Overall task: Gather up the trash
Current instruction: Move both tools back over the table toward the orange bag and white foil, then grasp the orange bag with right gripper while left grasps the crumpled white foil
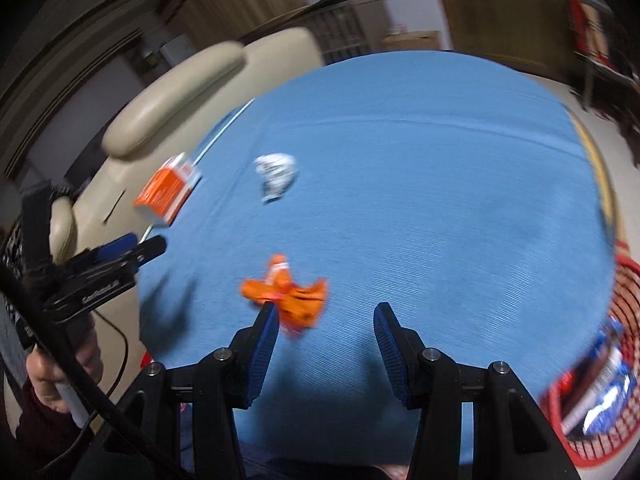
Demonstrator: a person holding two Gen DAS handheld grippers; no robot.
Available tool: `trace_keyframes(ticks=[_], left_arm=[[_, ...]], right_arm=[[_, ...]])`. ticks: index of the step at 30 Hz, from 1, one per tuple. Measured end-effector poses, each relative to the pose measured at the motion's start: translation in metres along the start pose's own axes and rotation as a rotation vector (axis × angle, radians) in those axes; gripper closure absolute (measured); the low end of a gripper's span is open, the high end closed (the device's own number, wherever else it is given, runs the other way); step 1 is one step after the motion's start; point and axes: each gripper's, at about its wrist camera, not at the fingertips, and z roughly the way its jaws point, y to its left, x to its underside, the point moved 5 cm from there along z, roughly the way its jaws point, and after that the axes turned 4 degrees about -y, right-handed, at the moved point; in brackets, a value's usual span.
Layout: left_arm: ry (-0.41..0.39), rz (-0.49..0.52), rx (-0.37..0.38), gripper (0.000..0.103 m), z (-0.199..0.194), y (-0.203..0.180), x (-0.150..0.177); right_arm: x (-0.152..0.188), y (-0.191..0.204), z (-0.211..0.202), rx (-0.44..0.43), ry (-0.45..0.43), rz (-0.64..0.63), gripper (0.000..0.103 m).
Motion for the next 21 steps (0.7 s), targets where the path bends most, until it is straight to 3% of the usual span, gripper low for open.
trace_keyframes(ticks=[7, 12, 16, 21], left_arm=[[0.016, -0.025, 0.028, 0.037, 0.016, 0.010, -0.017], [0.020, -0.014, 0.092, 0.037, 0.028, 0.000, -0.041], [0.043, -0.007, 0.152, 0.037, 0.045, -0.019, -0.059], [0.088, -0.015, 0.206, 0.037, 0.082, -0.050, -0.080]], right_arm=[[-0.005, 0.039, 0.041, -0.058, 0.073, -0.154, 0.050], [0.003, 0.040, 0.073, -0.032, 0.145, -0.229, 0.050], [0.009, 0.038, 0.081, -0.007, 0.152, -0.254, 0.065], [0.013, 0.027, 0.074, -0.012, 0.130, -0.207, 0.070]])
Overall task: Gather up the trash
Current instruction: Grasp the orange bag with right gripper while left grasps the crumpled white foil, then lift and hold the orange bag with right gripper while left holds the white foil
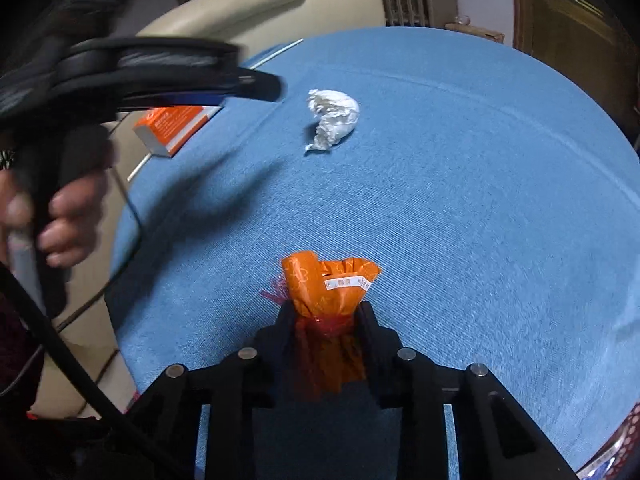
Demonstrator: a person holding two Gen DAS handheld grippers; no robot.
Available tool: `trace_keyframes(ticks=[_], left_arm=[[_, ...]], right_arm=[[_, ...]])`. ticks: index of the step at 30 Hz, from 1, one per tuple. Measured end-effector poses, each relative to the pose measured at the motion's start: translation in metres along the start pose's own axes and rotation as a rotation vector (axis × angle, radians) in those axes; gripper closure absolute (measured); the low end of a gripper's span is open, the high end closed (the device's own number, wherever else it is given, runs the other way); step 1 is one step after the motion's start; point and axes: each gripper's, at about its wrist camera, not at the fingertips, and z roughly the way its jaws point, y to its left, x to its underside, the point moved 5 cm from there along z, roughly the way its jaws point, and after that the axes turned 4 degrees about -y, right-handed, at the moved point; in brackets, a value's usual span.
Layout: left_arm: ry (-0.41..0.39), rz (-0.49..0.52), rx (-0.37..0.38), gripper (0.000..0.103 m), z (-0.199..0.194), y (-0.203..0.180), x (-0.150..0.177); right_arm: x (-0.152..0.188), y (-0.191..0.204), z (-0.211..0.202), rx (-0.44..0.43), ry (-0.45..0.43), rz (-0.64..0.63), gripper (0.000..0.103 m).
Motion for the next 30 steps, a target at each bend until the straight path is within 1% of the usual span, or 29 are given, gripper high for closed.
trace_keyframes(ticks=[3, 4, 7, 9, 10, 12, 14, 19, 22, 26, 30], left_arm=[[0.023, -0.025, 0.015, 0.037, 0.022, -0.008, -0.010], [0.023, -0.030, 0.021, 0.037, 0.028, -0.012, -0.012], [0.036, -0.043, 0.045, 0.038, 0.044, -0.017, -0.014], [0.062, -0.059, 0.064, 0.061, 0.051, -0.018, -0.012], [0.078, -0.068, 0.071, 0.064, 0.055, -0.018, -0.010], [0.091, -0.082, 0.091, 0.082, 0.057, -0.017, -0.007], [0.089, -0.083, 0.092, 0.083, 0.052, -0.017, -0.004], [0.035, -0.037, 0.033, 0.084, 0.021, -0.018, 0.001], [-0.030, -0.010, 0.007, 0.084, -0.010, -0.019, 0.001], [-0.128, 0.043, -0.053, 0.084, -0.054, -0.021, 0.005], [-0.205, 0.083, -0.105, 0.084, -0.090, -0.027, 0.011]], right_arm=[[0.006, -0.010, -0.009, -0.009, -0.014, 0.044, 0.070], [0.003, -0.011, -0.010, -0.011, -0.016, 0.057, 0.070], [0.005, -0.022, -0.019, -0.008, -0.029, 0.098, 0.070], [0.006, -0.027, -0.025, -0.009, -0.038, 0.121, 0.070], [0.006, -0.029, -0.026, -0.010, -0.042, 0.132, 0.070], [0.004, -0.031, -0.029, -0.009, -0.054, 0.145, 0.070], [0.004, -0.031, -0.032, -0.007, -0.063, 0.150, 0.070], [-0.001, -0.024, -0.040, 0.009, -0.096, 0.139, 0.070], [0.002, -0.024, -0.050, 0.030, -0.114, 0.144, 0.070], [0.004, -0.025, -0.059, 0.062, -0.135, 0.171, 0.070], [0.006, -0.027, -0.077, 0.079, -0.171, 0.194, 0.070]])
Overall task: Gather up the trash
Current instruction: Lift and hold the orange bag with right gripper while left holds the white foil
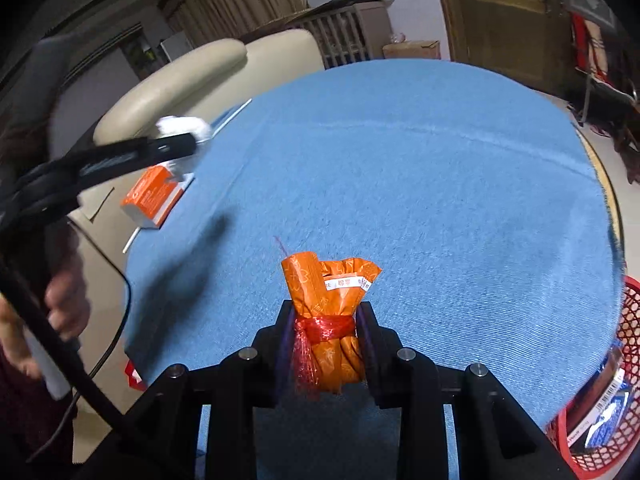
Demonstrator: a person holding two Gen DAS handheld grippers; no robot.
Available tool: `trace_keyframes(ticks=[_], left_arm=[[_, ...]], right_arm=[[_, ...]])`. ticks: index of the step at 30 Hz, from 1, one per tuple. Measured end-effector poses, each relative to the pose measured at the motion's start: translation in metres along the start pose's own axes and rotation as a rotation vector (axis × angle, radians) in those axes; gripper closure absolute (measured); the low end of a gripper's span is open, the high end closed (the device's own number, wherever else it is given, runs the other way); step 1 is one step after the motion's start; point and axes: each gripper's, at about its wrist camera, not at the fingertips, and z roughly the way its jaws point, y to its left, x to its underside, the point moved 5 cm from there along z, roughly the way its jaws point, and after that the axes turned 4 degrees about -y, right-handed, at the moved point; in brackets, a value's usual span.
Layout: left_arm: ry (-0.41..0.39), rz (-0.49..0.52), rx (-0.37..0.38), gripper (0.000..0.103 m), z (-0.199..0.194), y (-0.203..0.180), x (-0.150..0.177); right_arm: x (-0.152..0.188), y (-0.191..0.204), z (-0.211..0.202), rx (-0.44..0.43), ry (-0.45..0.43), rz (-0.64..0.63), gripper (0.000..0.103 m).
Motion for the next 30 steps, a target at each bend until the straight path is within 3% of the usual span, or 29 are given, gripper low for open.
trace_keyframes(ticks=[12, 30], left_arm=[[-0.105, 0.056, -0.064, 0.084, -0.070, -0.006, 0.000], [-0.149, 0.059, -0.078, 0.084, -0.103, -0.008, 0.013]], right_arm=[[-0.005, 0.018, -0.048, -0.004, -0.095, -0.011, 0.070], [-0.010, 0.027, -0.086, 0.014, -0.180, 0.009, 0.070]])
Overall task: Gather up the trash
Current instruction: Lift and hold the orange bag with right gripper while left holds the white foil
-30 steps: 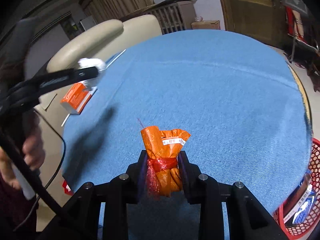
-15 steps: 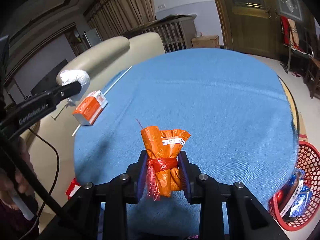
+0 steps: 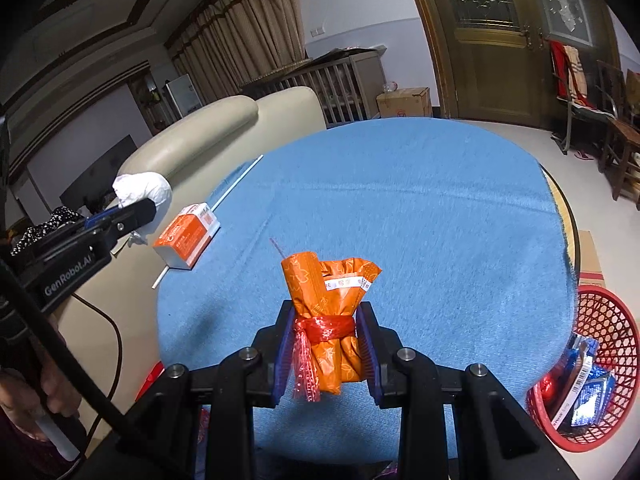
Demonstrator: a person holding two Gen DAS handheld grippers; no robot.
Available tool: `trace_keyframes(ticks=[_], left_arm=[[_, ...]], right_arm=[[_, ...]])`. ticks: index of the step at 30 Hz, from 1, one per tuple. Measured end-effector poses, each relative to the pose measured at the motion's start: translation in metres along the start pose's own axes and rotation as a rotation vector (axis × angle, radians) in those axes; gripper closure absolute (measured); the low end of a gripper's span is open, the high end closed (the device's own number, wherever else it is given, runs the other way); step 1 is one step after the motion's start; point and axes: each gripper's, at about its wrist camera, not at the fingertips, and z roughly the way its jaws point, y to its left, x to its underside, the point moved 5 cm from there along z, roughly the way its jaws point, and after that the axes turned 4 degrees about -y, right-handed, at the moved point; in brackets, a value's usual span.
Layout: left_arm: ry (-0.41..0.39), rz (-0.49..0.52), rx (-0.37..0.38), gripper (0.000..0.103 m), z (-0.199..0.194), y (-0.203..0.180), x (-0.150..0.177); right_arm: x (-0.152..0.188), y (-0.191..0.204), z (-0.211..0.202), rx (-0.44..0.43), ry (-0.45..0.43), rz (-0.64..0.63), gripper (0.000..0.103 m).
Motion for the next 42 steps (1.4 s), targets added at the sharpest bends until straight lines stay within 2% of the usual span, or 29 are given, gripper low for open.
trace_keyframes(ticks=[42], left_arm=[[0.004, 0.048, 0.012, 0.083, 0.002, -0.003, 0.000]], right_arm=[[0.002, -0.011, -0.016, 0.000, -0.016, 0.048, 0.070]])
